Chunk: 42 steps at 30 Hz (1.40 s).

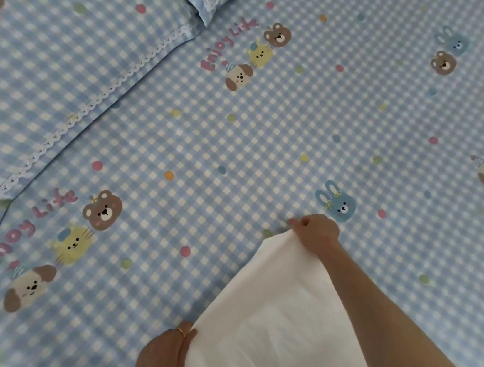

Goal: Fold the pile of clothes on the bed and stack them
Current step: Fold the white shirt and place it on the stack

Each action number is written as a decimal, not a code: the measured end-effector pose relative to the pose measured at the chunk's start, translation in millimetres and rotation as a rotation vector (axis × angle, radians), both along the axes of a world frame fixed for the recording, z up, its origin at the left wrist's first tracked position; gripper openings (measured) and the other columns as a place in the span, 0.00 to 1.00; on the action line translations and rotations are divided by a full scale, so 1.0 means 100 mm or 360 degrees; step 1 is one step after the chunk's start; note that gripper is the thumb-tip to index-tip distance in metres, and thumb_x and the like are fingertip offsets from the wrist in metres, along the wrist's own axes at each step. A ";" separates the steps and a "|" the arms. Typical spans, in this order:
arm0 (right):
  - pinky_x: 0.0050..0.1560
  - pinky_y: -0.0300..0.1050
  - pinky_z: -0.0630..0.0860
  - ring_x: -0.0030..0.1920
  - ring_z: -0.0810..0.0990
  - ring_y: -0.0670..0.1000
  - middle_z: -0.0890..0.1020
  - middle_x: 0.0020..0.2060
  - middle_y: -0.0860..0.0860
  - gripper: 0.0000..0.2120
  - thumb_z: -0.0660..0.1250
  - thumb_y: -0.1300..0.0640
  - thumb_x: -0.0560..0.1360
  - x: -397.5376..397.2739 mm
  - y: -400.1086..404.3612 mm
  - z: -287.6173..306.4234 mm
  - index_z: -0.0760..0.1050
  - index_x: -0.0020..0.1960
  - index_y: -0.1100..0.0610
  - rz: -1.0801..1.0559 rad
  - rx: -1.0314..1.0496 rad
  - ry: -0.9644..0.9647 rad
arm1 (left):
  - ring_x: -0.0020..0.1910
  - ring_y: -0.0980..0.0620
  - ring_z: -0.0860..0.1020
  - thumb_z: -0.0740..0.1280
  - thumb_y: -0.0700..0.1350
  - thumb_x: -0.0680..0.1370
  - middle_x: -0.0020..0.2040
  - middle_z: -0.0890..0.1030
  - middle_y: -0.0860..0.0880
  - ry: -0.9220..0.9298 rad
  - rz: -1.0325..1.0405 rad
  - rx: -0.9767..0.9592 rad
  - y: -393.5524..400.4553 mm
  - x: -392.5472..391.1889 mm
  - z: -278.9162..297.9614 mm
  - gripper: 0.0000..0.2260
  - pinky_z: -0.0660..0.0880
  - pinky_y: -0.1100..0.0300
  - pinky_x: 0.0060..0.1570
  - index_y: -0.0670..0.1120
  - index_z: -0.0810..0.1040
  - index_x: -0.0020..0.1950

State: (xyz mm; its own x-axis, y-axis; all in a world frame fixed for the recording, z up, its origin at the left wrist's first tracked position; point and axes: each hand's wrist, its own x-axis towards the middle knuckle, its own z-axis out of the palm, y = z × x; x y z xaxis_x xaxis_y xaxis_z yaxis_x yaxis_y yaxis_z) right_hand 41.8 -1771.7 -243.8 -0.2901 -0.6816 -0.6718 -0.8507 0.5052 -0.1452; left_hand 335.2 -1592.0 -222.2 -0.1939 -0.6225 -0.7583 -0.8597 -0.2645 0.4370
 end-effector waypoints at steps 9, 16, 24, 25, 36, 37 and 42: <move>0.44 0.47 0.69 0.44 0.77 0.56 0.79 0.43 0.55 0.05 0.65 0.56 0.77 -0.46 0.92 0.27 0.76 0.44 0.57 -0.0723 -0.0960 -0.0014 | 0.62 0.54 0.76 0.58 0.58 0.79 0.65 0.76 0.54 -0.0071 0.0216 -0.0229 -0.14 -0.22 -0.02 0.22 0.69 0.61 0.60 0.56 0.62 0.72; 0.64 0.66 0.64 0.68 0.70 0.64 0.72 0.68 0.61 0.34 0.42 0.37 0.78 -0.34 2.93 0.22 0.72 0.68 0.57 -0.0309 -0.0376 0.0424 | 0.66 0.45 0.68 0.56 0.52 0.81 0.74 0.59 0.46 -0.0017 -0.0301 -0.0684 -0.40 -0.87 -0.15 0.27 0.72 0.51 0.61 0.58 0.47 0.76; 0.70 0.54 0.59 0.73 0.62 0.61 0.54 0.77 0.55 0.42 0.68 0.50 0.74 0.07 3.41 0.30 0.46 0.78 0.53 -0.1980 -0.0322 -0.0077 | 0.52 0.40 0.77 0.65 0.49 0.78 0.62 0.70 0.40 -0.0011 -0.0012 -0.0483 -0.38 -0.88 -0.20 0.36 0.73 0.50 0.50 0.58 0.41 0.74; 0.70 0.53 0.60 0.72 0.63 0.60 0.56 0.76 0.55 0.42 0.70 0.51 0.73 0.14 3.42 0.33 0.48 0.78 0.53 -0.2024 -0.0360 -0.0109 | 0.53 0.39 0.77 0.65 0.49 0.77 0.62 0.72 0.39 -0.0039 0.0001 -0.0442 -0.38 -0.89 -0.18 0.37 0.72 0.50 0.52 0.58 0.42 0.75; 0.60 0.46 0.71 0.63 0.75 0.54 0.75 0.66 0.50 0.27 0.67 0.52 0.76 -0.86 3.95 1.40 0.64 0.73 0.50 -0.1994 -0.0970 -0.0094 | 0.63 0.36 0.72 0.71 0.41 0.73 0.67 0.73 0.41 0.0295 0.0175 -0.0430 -0.08 -1.82 0.93 0.30 0.66 0.46 0.62 0.51 0.65 0.72; 0.59 0.45 0.71 0.63 0.75 0.54 0.75 0.65 0.50 0.27 0.68 0.53 0.76 -1.04 4.12 1.52 0.64 0.73 0.50 -0.2009 -0.0998 -0.0060 | 0.63 0.36 0.72 0.71 0.41 0.73 0.68 0.73 0.41 0.0340 0.0154 -0.0413 0.06 -2.03 1.05 0.30 0.65 0.46 0.62 0.52 0.65 0.72; 0.63 0.49 0.70 0.61 0.77 0.56 0.77 0.64 0.53 0.27 0.70 0.55 0.74 -2.05 5.39 2.01 0.66 0.71 0.51 -0.2098 -0.1109 0.0155 | 0.62 0.37 0.74 0.71 0.37 0.73 0.69 0.71 0.42 0.0594 0.0021 -0.0367 1.16 -3.25 1.47 0.32 0.67 0.50 0.58 0.49 0.63 0.74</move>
State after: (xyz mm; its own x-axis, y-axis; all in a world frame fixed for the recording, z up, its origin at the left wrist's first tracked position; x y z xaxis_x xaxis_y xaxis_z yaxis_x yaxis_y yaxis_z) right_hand -163.5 -1232.6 -42.9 -0.9597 -0.0682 -0.2726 0.1296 0.7532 -0.6449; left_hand 10.0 -1476.4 -75.0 -0.4190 -0.7715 -0.4788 -0.6291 -0.1335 0.7658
